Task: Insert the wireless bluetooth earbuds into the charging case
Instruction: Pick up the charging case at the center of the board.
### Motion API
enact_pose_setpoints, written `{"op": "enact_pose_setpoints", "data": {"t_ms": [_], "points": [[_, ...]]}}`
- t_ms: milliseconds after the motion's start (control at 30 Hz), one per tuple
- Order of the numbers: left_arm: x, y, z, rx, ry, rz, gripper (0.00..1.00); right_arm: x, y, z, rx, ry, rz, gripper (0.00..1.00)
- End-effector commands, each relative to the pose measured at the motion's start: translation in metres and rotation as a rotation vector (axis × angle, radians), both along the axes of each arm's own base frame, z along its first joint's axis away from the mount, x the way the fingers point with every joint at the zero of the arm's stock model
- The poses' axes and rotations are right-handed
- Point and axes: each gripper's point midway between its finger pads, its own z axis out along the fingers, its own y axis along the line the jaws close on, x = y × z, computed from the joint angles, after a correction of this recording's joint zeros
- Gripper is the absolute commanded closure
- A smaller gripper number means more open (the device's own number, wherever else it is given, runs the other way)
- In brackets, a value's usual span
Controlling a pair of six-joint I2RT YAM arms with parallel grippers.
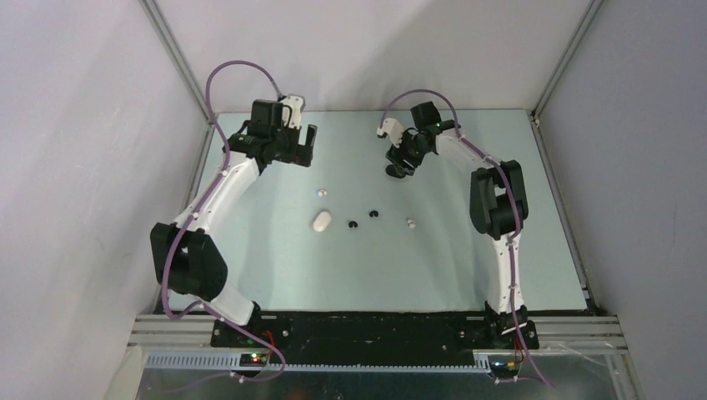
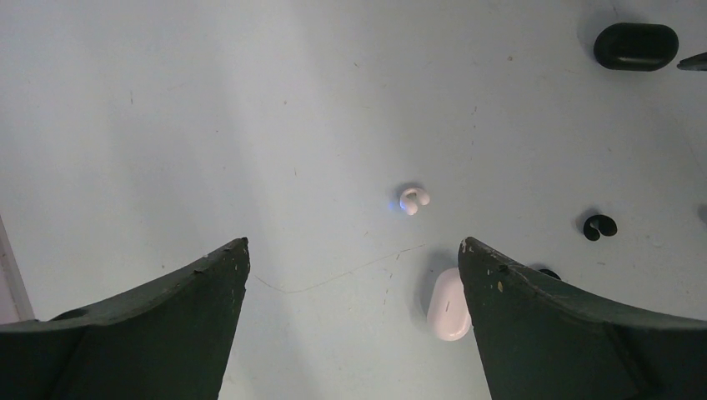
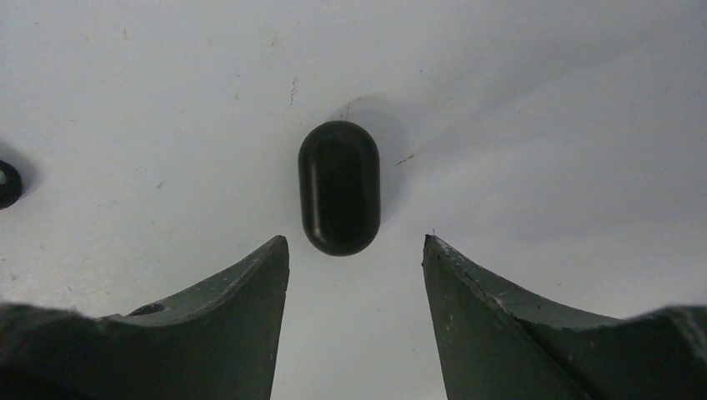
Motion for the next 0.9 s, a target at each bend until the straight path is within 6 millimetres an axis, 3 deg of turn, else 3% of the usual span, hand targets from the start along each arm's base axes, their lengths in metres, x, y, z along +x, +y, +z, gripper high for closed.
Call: {"op": "enact_pose_setpoints", "data": {"t_ms": [0, 267, 633, 767, 867], "points": [[0.007, -0.001, 0.022, -0.005, -0.057, -0.017, 0.00, 0.016, 0.006, 0.014, 0.010, -0.057, 0.021, 0.35], [0.007, -0.004, 0.021, -0.006, -0.051, -0.024, 0.00, 0.007, 0.007, -0.013, -0.007, 0.038, 0.038, 0.36], [0.007, -0.007, 0.015, -0.015, -0.035, -0.027, 0.00, -0.002, 0.008, -0.030, -0.029, 0.106, 0.049, 0.43], [0.008, -0.009, 0.013, -0.021, -0.029, -0.030, 0.00, -0.003, 0.009, -0.033, -0.027, 0.116, 0.040, 0.56], [0.010, -0.010, 0.012, -0.017, -0.029, -0.044, 0.03, -0.004, 0.013, -0.025, 0.008, 0.138, 0.031, 0.69]]}}
